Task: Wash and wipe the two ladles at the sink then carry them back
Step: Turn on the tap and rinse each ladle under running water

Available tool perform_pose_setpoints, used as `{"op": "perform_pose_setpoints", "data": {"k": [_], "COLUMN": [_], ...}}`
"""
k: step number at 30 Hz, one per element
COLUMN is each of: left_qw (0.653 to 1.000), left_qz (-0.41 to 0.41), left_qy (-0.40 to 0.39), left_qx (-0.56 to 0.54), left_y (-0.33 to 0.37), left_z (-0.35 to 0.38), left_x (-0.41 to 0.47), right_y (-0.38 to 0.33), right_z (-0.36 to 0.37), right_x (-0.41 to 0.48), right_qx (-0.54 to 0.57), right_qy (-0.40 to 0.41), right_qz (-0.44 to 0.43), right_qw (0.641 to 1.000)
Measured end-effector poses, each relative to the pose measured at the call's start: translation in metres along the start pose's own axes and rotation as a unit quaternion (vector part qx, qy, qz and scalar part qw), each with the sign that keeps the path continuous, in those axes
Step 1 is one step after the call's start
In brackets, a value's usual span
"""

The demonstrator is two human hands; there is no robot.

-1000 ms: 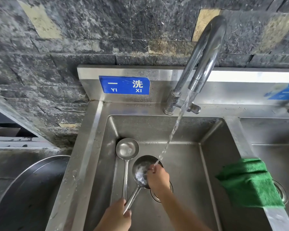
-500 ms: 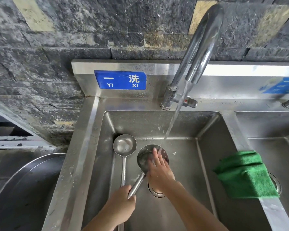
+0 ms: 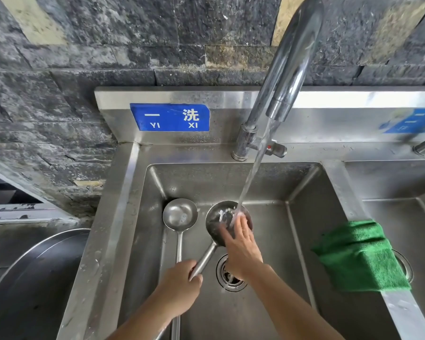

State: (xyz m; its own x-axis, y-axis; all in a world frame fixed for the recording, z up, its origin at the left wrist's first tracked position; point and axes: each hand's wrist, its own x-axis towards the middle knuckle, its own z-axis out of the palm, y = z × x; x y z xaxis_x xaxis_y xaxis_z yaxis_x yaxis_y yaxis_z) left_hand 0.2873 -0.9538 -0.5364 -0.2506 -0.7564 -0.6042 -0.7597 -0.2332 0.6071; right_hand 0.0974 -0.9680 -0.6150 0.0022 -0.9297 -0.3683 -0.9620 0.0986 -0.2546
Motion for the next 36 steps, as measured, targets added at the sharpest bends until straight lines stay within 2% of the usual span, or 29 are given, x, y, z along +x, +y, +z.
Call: {"op": "perform_pose_setpoints", "data": {"k": [2,4,5,7,10,15,19,23,27,29,33,36], "left_qw": [1.000,0.998,0.996,0.994,0.997,0.993,0.998,0.997,1.000,0.999,0.998,0.994], "left_qz": [0.011,0.000,-0.014,-0.024,-0.004,-0.036,0.001,-0.018,0.019,0.032,0.027,0.020], "left_qy": [-0.012,-0.032,-0.041,-0.051,-0.044,-0.047,-0.031,-0.024,0.013,0.021,0.028,0.073], "left_qx": [-0.001,-0.044,-0.073,-0.094,-0.062,-0.105,-0.060,-0.071,0.014,0.034,0.045,0.077], "left_y": [0.001,0.006,0.007,0.008,0.004,0.002,-0.002,0.000,-0.003,0.002,0.007,0.002], "left_z": [0.003,0.007,0.009,0.012,0.016,0.015,0.017,0.014,0.014,0.013,0.011,0.007], "left_x": [0.000,0.001,0.001,0.000,0.000,-0.002,-0.002,-0.001,-0.005,-0.004,-0.005,-0.007], "right_y": [-0.004,-0.008,-0.006,0.004,0.012,0.018,0.017,0.022,0.025,0.018,0.020,0.026], "right_z": [0.000,-0.001,-0.004,-0.007,-0.005,-0.012,-0.007,-0.002,-0.005,-0.001,0.001,-0.002], "right_x": [0.000,-0.002,-0.003,-0.004,-0.002,-0.008,-0.005,-0.004,-0.005,-0.004,-0.005,-0.010], "right_qx": [-0.007,0.012,-0.001,-0.064,-0.106,-0.096,-0.154,-0.092,-0.096,-0.080,0.033,0.147], "right_qy": [0.007,-0.030,-0.046,-0.028,0.019,-0.049,-0.008,-0.025,0.046,0.034,-0.035,-0.038], "right_qz": [0.018,-0.019,-0.042,-0.049,0.020,-0.080,-0.035,-0.096,-0.039,-0.029,-0.070,-0.013], "right_qw": [1.000,0.999,0.998,0.996,0.994,0.991,0.987,0.991,0.994,0.996,0.996,0.988]}}
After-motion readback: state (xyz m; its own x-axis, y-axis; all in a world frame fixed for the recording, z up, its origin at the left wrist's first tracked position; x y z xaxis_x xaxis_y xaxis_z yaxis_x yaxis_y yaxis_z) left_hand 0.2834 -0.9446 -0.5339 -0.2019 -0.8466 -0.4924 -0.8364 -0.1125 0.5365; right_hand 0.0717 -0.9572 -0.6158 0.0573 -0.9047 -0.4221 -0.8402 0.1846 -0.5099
